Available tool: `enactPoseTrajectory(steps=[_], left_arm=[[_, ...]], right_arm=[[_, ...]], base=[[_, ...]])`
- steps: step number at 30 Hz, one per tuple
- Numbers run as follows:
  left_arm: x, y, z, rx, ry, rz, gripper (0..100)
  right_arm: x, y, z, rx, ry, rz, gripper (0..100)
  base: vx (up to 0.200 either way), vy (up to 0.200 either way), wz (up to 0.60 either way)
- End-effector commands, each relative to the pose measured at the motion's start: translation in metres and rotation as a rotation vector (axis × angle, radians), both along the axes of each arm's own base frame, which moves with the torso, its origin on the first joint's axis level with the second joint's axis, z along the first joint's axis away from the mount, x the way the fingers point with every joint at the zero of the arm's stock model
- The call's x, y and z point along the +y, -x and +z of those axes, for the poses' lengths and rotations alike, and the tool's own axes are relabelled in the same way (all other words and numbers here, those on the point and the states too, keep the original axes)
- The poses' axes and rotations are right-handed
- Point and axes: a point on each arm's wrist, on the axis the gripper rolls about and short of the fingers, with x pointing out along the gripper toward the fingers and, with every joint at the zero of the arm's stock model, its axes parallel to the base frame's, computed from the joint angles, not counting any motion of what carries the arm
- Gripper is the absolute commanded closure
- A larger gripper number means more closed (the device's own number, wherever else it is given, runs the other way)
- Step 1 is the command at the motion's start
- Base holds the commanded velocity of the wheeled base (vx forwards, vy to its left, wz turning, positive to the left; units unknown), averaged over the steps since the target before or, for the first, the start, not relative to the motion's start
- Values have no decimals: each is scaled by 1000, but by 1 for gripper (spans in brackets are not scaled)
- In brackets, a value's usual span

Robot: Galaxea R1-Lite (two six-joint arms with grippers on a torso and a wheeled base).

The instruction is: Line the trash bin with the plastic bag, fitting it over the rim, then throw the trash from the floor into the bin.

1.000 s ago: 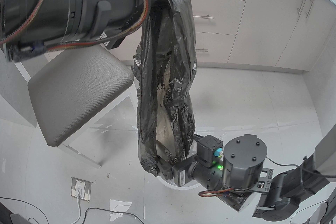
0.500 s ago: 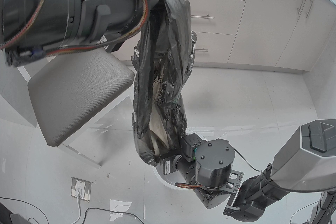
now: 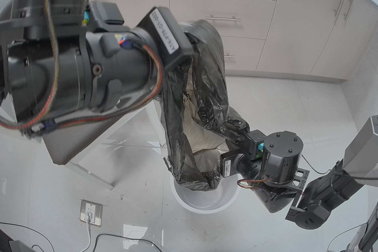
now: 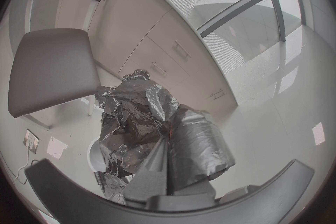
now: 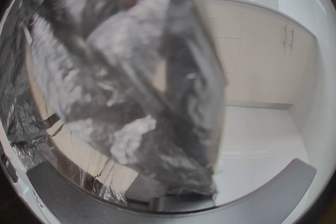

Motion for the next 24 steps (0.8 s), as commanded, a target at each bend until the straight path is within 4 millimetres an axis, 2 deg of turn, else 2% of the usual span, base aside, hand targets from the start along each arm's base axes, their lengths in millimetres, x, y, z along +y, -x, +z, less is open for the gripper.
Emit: enactPoseTrajectory(steps=[1,4,5,7,13,17,24], left_arm=[[3,3,-22,34,-27,-44,100],[3,1,-39,63,-44,-81,100],[3,1,-39,63,-44,-81,100],[3,0,-54,85,-59,-99,100],[4,-1,-71,126,-80,-134,100],[10,-7,-85,164,-114,-105,100],[17,-4,-100,199,-128,-112,100]], right_arm=[[-26,0,23,18,35,-43,100],[-34,-1,37,76,82,-62,100],[-34,-1,37,76,82,-62,100],[-40,-3,53,125,93,-86,100],[-51,-7,77,241,162,-114,100],[-62,-16,101,337,165,-106,100],[-69,-20,102,574,210,-48,100]], base=[[0,0,0],[0,0,0],[0,0,0],[0,0,0],[0,0,0],[0,0,0],[0,0,0]])
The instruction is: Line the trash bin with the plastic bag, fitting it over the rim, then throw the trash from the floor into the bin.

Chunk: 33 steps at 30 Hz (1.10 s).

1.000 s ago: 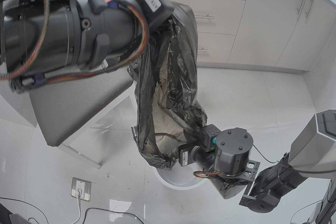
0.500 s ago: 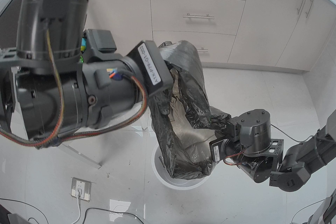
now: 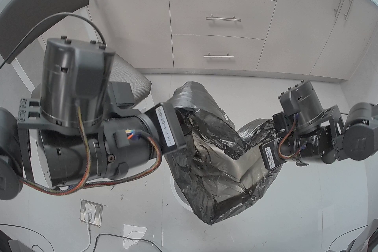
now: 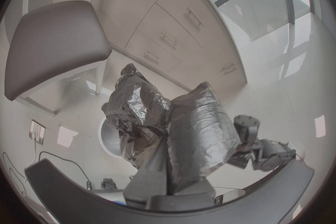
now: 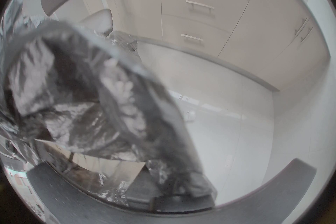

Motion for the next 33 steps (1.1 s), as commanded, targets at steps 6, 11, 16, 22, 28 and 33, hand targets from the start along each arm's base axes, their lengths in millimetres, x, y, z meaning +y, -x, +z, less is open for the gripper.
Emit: enactPoseTrajectory(steps=[6,11,16,22,28,33], left_arm=[[9,3,-33,53,22,-77,100],[7,2,-46,84,18,-121,100],[4,2,-54,137,21,-157,100],[4,2,-60,164,18,-165,100],[3,2,-65,189,11,-158,100],[3,1,-70,202,1,-158,100]], right_arm=[[-11,-3,31,151,-96,7,100],[-15,3,30,193,-69,8,100],[-20,16,29,263,-5,26,100],[-18,33,21,330,38,72,100],[-16,38,9,395,31,112,100],[-16,41,3,431,28,135,100]], base=[[0,0,0],[0,0,0],[0,0,0],[0,0,0],[0,0,0],[0,0,0]])
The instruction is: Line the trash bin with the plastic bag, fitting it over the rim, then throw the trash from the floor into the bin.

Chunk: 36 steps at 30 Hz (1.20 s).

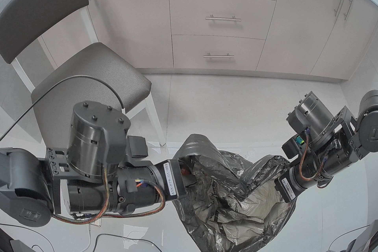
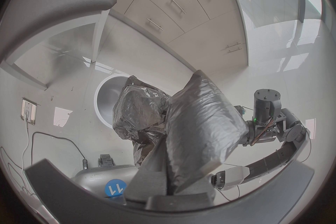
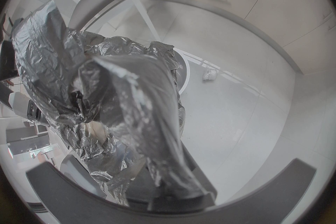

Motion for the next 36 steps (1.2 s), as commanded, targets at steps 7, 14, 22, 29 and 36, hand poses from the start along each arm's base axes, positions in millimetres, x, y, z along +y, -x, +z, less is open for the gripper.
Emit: enactPoseTrajectory(steps=[7,14,22,29,36], left_arm=[[-2,-2,-8,23,-21,2,100],[-1,-10,-15,48,-36,13,100],[6,-33,-28,93,-51,56,100],[10,-53,-31,74,-24,96,100],[11,-68,-38,81,-2,98,100]], right_arm=[[6,8,-15,56,33,39,100],[13,-2,-27,92,43,31,100],[20,-24,-46,55,7,-2,100],[23,-38,-55,26,-28,-47,100],[27,-58,-61,-45,-84,-88,100]], base=[[0,0,0],[0,0,0],[0,0,0],[0,0,0],[0,0,0]])
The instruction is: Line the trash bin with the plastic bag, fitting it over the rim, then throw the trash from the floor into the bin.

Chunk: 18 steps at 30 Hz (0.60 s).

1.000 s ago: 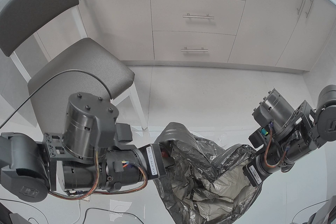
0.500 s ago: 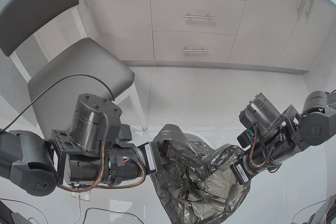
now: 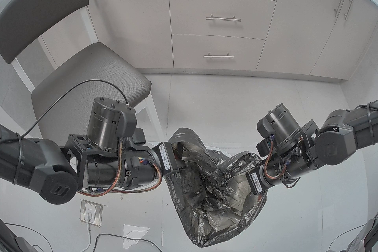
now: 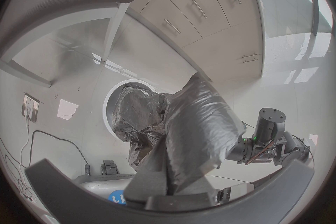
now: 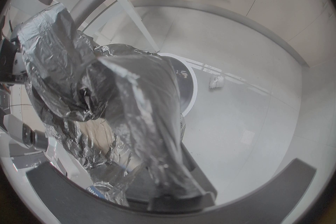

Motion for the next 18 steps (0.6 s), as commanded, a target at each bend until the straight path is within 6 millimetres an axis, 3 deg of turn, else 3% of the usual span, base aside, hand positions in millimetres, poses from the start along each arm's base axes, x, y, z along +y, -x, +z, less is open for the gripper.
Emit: enactPoseTrajectory(steps=[1,7,18], left_arm=[[1,-12,-11,21,0,6,100],[5,-23,-18,24,5,25,100],[23,-46,-31,31,27,32,100]], right_arm=[[2,-15,-11,-8,-1,-29,100],[5,-28,-13,-17,-12,-44,100],[22,-45,-57,-115,-91,-33,100]], base=[[0,0,0],[0,0,0],[0,0,0]])
